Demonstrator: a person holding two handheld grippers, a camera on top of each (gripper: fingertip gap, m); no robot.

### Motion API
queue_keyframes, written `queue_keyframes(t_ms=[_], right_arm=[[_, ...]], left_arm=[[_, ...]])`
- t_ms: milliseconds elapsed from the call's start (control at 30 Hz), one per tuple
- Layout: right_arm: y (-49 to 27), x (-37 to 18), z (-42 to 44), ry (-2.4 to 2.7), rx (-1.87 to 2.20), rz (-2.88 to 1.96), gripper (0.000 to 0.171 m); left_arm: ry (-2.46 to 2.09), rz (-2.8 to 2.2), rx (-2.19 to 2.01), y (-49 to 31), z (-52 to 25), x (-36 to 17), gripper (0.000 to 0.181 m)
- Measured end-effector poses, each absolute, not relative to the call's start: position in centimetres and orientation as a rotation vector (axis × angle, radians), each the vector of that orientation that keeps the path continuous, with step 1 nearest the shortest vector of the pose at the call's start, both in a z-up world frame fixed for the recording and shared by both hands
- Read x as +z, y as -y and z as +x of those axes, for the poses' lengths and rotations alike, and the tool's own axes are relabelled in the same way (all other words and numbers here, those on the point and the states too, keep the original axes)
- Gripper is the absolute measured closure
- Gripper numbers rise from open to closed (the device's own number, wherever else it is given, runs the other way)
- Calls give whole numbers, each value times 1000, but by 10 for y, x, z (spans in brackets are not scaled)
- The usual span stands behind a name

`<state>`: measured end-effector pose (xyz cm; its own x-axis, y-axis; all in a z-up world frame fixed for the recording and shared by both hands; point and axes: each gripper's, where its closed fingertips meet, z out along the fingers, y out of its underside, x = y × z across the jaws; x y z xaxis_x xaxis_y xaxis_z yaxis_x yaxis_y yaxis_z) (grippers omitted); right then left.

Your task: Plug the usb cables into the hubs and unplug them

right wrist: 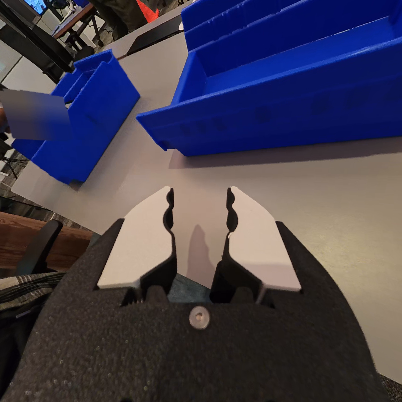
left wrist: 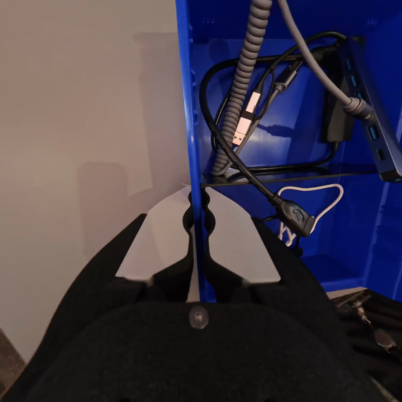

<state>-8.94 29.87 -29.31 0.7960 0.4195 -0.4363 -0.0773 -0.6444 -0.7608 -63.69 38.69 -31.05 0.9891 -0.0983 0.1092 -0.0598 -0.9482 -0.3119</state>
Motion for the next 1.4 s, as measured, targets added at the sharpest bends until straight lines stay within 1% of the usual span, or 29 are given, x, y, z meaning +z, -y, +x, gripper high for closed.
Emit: queue_keyframes(t_ms=[233,433,600,733,767,900,967,1033,1100,1167,1267,1400], right_arm=[[-301,-299,-86,237,752,-2168,126],[-303,-302,-88,229,724,-2186,127],[-306,-304,-92,223,704,-2208,127],[-310,-303,-102,246,689,-2229,126],[-311,-302,-105,258,677,-2232,125],[-318,-295,-107,260,648,-2248,120],[-325,-289,-100,218,635,-2252,116],[-333,-285,-91,155,633,-2273,106],[-342,-285,-78,76,628,-2301,96],[-354,-286,-69,-20,674,-2320,88],[-373,-285,-55,-164,730,-2306,87],[-393,-285,-39,-301,730,-2335,82]], left_arm=[[82,-2817,-140,-368,-736,-310,178],[156,-2816,-139,-360,-804,-310,178],[189,-2826,-126,-358,-839,-309,178],[174,-2837,-181,-354,-845,-309,177],[161,-2831,-176,-354,-846,-307,174],[118,-2703,-139,-358,-846,-281,136],[81,-2551,-152,-365,-833,-249,126],[3,-2379,-192,-368,-803,-207,123],[-97,-2230,-232,-362,-758,-167,124],[-208,-2120,-286,-350,-701,-139,124],[-387,-2000,-381,-327,-608,-121,125],[-566,-1869,-569,-298,-503,-124,128]])
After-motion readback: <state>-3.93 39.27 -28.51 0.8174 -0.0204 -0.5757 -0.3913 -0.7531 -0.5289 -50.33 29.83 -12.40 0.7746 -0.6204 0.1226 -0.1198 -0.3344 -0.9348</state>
